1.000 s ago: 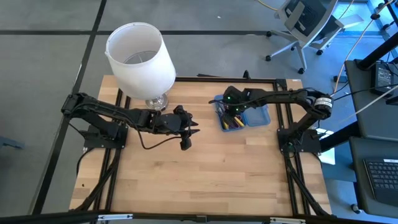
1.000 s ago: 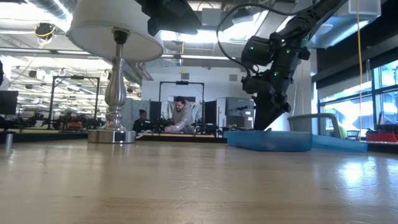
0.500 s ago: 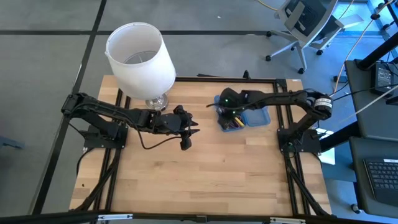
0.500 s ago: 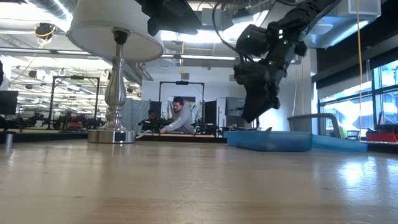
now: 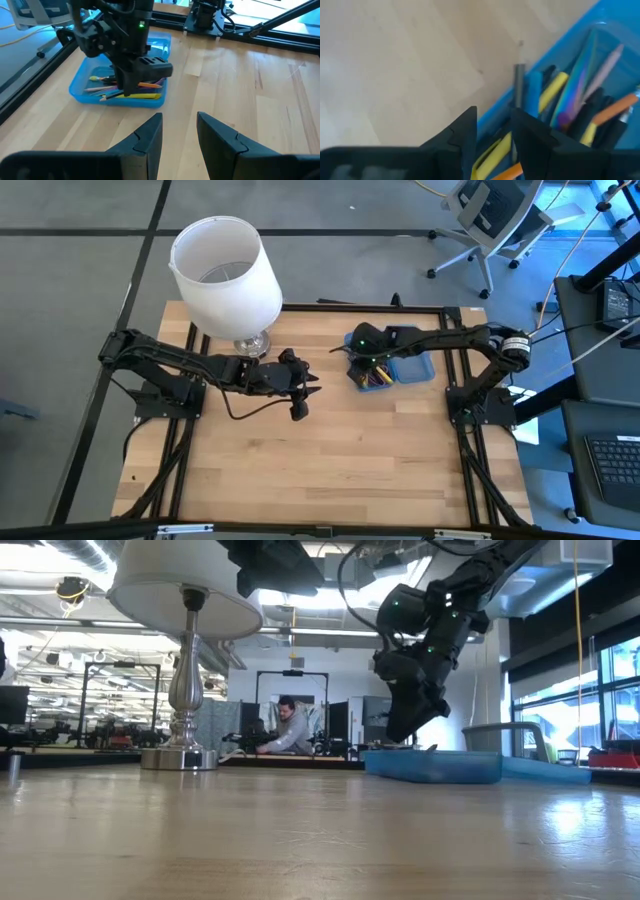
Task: Pick & place school supplies into a supply box
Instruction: Move the blue supply box to the center of the table
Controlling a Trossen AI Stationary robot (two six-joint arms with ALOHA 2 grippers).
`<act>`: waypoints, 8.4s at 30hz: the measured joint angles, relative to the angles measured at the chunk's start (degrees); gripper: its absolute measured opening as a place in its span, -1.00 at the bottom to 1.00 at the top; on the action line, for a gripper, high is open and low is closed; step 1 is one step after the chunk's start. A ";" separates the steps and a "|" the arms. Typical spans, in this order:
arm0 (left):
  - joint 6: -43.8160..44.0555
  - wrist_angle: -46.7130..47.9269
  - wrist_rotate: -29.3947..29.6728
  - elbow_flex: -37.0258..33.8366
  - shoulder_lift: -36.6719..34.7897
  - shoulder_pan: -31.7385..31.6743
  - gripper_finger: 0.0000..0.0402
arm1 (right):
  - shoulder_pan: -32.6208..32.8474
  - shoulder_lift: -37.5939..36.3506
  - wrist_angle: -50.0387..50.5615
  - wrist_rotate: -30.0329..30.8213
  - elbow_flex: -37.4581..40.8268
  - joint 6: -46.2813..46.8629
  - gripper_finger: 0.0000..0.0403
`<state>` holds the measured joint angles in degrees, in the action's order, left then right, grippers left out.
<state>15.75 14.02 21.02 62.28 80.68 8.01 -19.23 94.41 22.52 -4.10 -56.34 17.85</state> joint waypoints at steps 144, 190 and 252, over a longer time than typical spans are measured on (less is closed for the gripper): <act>11.56 -17.54 -32.74 -0.07 29.62 1.36 -0.99 | 31.62 1.18 -2.74 -6.06 2.28 -8.12 -0.39; 12.59 -18.99 -32.80 0.02 29.44 1.29 -1.00 | 29.66 3.87 -9.59 -11.61 3.50 -11.01 -0.39; 32.51 -3.56 -27.98 -0.07 23.04 2.23 -0.99 | 24.71 2.68 -10.28 -3.89 3.63 -14.20 -0.39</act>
<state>48.26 10.46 -6.96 62.22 103.72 10.24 5.48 97.10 12.24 -7.99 -52.71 3.64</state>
